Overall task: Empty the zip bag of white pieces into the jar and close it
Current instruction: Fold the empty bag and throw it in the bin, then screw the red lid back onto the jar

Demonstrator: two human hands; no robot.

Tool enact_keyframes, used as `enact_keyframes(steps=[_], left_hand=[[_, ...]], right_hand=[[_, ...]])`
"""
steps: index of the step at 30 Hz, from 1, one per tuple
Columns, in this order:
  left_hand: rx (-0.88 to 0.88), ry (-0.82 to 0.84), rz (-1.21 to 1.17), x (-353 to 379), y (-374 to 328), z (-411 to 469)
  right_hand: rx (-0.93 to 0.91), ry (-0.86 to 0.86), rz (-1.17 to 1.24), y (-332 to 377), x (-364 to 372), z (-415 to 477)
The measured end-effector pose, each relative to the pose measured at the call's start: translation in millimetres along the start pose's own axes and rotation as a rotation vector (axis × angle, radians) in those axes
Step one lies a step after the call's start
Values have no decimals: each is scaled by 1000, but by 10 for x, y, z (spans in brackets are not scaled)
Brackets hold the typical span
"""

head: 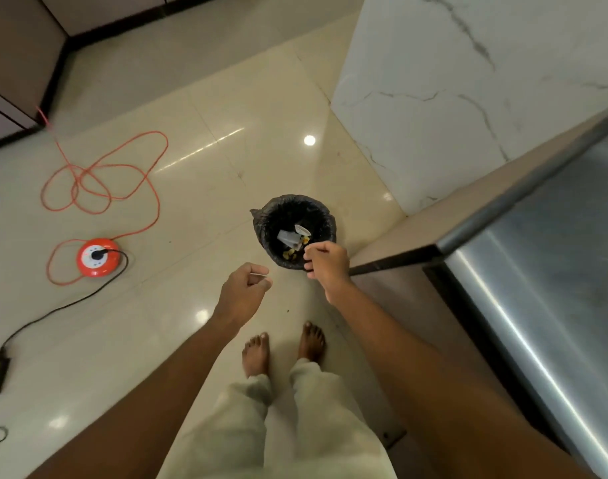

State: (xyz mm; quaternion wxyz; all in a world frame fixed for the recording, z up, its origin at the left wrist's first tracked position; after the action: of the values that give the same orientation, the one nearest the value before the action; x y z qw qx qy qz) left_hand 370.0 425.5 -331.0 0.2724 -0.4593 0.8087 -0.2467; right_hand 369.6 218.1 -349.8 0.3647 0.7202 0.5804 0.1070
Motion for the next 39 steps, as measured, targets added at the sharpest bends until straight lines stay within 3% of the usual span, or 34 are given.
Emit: enact_keyframes(steps=[5,12,17,21,27,39], left_hand=[[146,-4,21,-137,-604,-976],[554,98,136,96,-1493,-1824],[757,221,233,523,-1955,-2217],[899,388,252,1170,-2213,-2590],[1021,616,345,2255,-2398,-3062],[897,826,428,4546,-2467,-3624]], right_hand=[[-190,-12,-15,641,-386,-1272],[-595,-302,-10,964,-1191,-2574],[-746,-539,-81,857,-1826,-3142],[-731,-801,-152,568,-2405,-3501],[-607,-1054,-109,8,-3216,-3955],[-515,-1289,90,-995,-5038,-4275]])
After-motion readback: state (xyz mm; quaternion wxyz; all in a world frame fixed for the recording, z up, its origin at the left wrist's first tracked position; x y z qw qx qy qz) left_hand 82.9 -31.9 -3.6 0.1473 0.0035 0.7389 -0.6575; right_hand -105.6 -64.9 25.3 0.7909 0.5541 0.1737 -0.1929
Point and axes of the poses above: each hand's wrist, its own z-axis towards the middle knuckle, its own x-axis out of the palm, y = z × x, the point moved 5 cm from there along z, towards the middle knuckle, and after that the axes turned 5 degrees about y, right-handed, at the moved point
